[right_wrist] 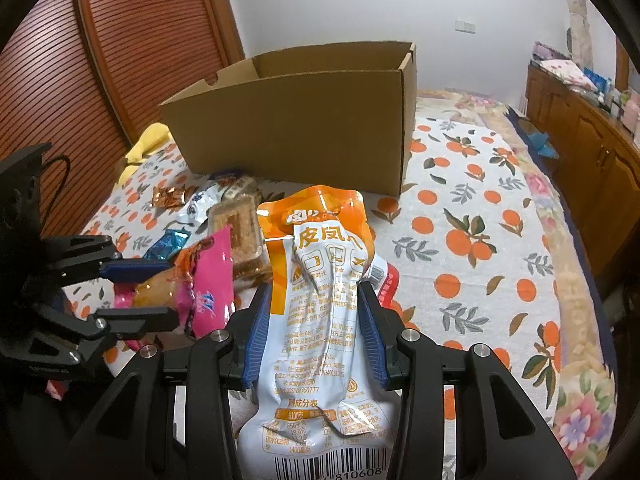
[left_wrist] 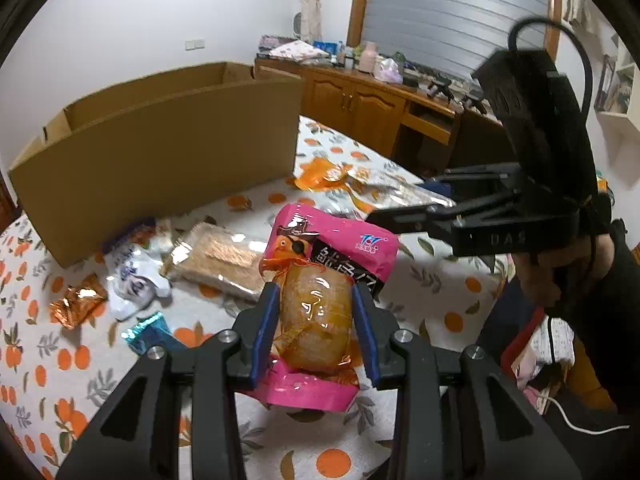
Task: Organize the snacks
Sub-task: 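Carry the egg packet into the box with the left tool while the right tool carries the orange-white pouch there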
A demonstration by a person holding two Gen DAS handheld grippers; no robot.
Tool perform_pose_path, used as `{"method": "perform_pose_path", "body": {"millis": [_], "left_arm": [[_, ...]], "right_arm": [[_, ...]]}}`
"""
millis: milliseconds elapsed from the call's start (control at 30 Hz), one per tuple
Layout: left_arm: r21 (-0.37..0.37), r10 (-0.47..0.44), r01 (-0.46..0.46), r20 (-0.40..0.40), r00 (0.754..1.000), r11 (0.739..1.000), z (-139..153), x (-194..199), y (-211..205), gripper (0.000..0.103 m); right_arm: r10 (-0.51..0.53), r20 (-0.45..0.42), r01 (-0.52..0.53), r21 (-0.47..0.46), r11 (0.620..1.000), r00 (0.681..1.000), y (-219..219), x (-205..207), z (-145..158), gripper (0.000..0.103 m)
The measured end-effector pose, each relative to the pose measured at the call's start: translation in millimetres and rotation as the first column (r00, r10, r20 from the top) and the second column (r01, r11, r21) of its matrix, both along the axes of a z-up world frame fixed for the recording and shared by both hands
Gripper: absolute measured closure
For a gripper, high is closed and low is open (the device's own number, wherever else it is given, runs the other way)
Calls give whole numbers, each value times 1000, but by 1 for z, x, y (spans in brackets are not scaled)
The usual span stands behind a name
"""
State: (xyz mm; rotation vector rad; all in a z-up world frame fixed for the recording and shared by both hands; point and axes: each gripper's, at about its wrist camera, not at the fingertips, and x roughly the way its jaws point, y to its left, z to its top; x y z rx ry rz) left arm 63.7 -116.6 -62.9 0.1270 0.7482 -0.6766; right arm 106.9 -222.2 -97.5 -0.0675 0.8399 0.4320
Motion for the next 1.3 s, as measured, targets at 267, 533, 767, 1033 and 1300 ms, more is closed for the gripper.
{"method": "perform_pose_path", "body": {"millis": [267,533,767,1033,1300], "left_arm": [[-17,43,-42,43,998,999,21,9,14,68],[-28,76,-74,74,994,997,33,14,27,68],[-39,106,-103,108,988,994,47,18,42,68],[-52,136,-130,144,980,990,67,24,53,68],[-59,170,-162,167,971,985,82,35,66,68]], "right_arm": [[2,29,-2,7,1000,1000,4,-2,12,61],[10,50,-10,7,1000,999,10,-1,22,61],[26,82,-27,8,1000,996,18,1,36,60],[47,117,-48,0,999,992,29,5,54,60],[69,149,-69,-7,998,986,40,13,68,60]]}}
